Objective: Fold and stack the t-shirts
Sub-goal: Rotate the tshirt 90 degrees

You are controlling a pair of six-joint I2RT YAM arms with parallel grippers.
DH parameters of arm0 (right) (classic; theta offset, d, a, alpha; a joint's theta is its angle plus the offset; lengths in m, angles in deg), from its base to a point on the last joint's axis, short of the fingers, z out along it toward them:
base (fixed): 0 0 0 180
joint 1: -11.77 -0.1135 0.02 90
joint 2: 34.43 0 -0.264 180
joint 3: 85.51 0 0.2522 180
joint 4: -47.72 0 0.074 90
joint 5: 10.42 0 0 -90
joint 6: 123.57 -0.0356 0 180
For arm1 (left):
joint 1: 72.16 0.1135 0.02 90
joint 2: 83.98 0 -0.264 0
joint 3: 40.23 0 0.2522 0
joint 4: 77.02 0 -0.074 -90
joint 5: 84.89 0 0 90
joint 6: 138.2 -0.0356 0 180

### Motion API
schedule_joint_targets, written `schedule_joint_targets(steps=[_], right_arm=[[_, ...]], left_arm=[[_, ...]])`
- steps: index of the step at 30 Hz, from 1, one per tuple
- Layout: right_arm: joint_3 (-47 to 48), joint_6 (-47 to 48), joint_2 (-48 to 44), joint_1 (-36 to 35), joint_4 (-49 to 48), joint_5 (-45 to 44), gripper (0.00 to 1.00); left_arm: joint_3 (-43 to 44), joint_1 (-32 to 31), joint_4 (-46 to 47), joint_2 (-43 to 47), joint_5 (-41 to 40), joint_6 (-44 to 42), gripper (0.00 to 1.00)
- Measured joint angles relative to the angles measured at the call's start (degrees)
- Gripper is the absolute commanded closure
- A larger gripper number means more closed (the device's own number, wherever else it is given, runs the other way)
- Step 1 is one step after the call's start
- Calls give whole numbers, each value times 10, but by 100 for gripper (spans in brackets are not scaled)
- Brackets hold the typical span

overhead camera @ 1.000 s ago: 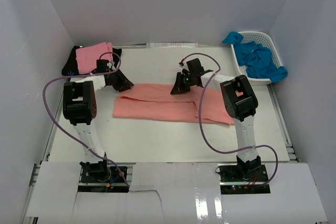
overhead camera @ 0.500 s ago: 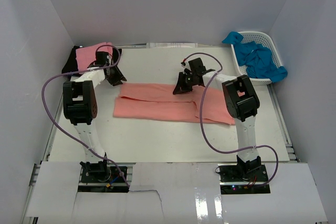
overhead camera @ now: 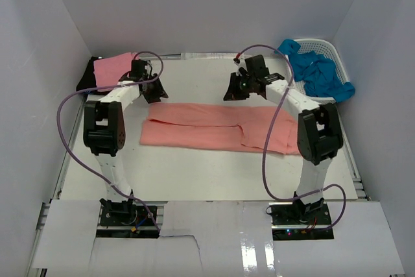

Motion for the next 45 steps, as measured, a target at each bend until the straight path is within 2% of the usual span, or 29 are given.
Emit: schedule_joint_targets(steps=[4,7,11,15,25,32,37,45], right_arm=[[-113,10,-138,11,6,-36,91],[-197,11,-207,31,10,-53,92],[-279,11,-222,49,28,-82,92],[-318,10,-220,50,67,-116,92],[-325,3,-221,50,87,-183,92],[-325,-6,-209,56,104,-243,92],[-317,-6,-162,65,108,-260,92],[-236,-2,-94,76,123,-255,92]], left_arm=[[35,-26,-21,9,22,-28,49],[59,-41,-22,15,50,-49,49],[69,-59,-29,21,88,-75,50],[84,-66,-50,6,112,-91,50],[77,-67,-62,-89,116,-97,53],[73,-67,-54,-89,114,-96,53],[67,-69,-53,-84,97,-90,53],[29,-74,-55,-52,36,-75,53]])
